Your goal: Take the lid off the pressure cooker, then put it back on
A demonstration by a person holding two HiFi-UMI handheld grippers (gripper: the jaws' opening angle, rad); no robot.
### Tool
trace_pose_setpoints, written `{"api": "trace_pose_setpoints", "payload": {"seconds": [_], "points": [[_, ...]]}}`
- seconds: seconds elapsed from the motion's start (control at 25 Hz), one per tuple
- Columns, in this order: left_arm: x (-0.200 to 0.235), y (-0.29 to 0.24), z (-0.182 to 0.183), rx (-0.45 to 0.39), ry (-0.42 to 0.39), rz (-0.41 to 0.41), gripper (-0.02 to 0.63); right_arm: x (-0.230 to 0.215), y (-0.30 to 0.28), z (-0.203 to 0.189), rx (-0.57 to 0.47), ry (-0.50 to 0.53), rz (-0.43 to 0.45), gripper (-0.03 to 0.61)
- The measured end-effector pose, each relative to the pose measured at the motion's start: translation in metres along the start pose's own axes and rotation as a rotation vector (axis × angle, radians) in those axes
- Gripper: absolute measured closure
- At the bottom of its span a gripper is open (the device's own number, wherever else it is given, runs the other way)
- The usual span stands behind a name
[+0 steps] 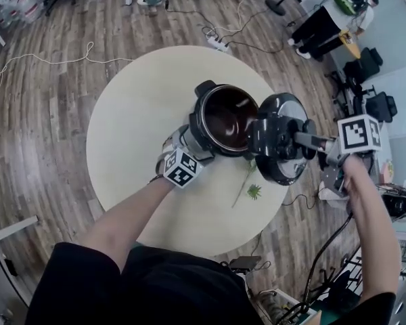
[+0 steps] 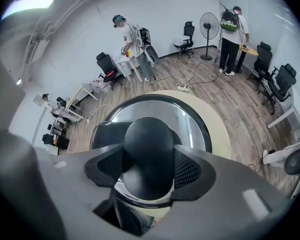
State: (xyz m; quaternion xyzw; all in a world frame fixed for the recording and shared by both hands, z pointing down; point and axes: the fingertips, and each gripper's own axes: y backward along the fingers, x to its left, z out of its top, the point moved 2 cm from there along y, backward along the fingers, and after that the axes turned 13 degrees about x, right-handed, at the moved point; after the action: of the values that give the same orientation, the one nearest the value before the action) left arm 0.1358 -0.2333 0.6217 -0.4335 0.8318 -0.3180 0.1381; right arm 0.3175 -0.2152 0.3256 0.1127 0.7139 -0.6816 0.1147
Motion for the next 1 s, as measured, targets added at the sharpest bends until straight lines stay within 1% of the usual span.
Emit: {"api": "trace_pose_setpoints", "payload": {"seconds": [0.2, 0.36, 0.44, 0.68, 1.0], "points": [[-0.002, -0.001, 0.001, 0.007, 0.0, -0.004, 0.025, 0.025, -0.016, 0.067, -0.025, 0.046, -0.027, 0.293], [-0.001, 0.0, 0.0, 0.006, 0.0, -0.002, 0.026, 0.039, -0.056, 0.098, 0.004, 0.099, -0.063, 0.293], [0.001, -0.002, 0.0, 0.004, 0.002, -0.001, 0.025, 0.043, -0.079, 0.106, 0.031, 0.114, -0.075, 0.293], [0.003, -0.003, 0.003, -0.004, -0.001, -0.003, 0.026, 0.047, -0.126, 0.115, 0.075, 0.101, -0.091, 0.293], [0.003, -0.002, 0.001, -0.006, -0.001, 0.001, 0.025, 0.059, -0.155, 0.118, 0.112, 0.194, -0.22, 0.293]]}}
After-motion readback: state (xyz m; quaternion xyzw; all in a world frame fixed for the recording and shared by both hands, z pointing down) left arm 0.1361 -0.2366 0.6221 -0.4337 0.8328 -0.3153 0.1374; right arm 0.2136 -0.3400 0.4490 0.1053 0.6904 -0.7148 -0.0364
